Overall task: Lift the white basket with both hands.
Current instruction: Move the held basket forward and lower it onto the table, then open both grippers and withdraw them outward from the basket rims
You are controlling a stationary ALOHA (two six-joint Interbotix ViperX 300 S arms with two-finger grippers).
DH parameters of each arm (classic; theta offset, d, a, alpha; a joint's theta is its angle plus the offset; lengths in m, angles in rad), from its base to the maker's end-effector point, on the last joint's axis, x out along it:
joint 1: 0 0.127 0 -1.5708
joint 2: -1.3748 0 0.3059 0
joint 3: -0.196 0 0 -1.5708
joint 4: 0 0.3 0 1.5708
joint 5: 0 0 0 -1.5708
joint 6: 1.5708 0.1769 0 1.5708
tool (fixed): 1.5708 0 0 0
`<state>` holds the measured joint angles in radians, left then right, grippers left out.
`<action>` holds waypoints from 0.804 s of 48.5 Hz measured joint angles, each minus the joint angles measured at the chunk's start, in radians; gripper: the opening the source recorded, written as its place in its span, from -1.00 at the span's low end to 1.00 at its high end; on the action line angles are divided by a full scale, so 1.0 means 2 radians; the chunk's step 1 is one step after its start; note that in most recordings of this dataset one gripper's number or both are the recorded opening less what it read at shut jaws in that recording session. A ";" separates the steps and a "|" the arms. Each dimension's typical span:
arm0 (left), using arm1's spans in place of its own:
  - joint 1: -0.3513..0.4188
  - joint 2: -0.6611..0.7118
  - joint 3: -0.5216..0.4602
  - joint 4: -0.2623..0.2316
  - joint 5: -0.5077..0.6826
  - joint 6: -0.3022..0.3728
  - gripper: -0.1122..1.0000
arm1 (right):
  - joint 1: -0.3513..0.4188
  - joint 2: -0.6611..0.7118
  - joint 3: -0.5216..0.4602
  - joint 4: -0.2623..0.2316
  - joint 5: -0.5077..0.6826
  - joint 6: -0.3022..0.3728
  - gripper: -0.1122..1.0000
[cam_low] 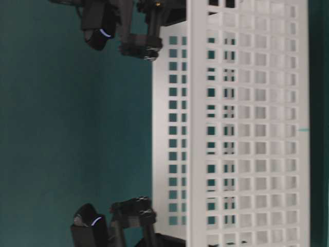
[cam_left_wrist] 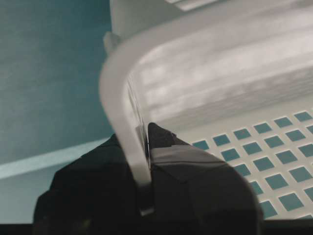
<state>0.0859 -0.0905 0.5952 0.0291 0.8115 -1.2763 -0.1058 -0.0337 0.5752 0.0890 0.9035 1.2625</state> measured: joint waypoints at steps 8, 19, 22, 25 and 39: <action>0.001 0.002 0.006 0.000 -0.008 0.000 -0.86 | 0.000 0.005 0.008 0.001 -0.026 0.000 -0.44; 0.003 0.008 0.008 0.000 -0.012 0.000 -0.86 | 0.000 0.015 0.010 0.001 -0.031 -0.001 -0.44; 0.003 0.012 0.008 0.000 -0.014 0.000 -0.86 | 0.000 0.015 0.011 0.002 -0.031 0.000 -0.44; 0.003 0.015 0.008 0.000 -0.019 0.000 -0.86 | 0.000 0.015 0.011 0.002 -0.031 -0.001 -0.44; 0.005 0.019 0.008 0.000 -0.032 0.000 -0.86 | 0.000 0.015 0.013 0.009 -0.031 -0.001 -0.44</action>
<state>0.0951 -0.0522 0.6105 0.0291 0.7470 -1.2763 -0.1058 -0.0031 0.6013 0.1074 0.8422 1.2609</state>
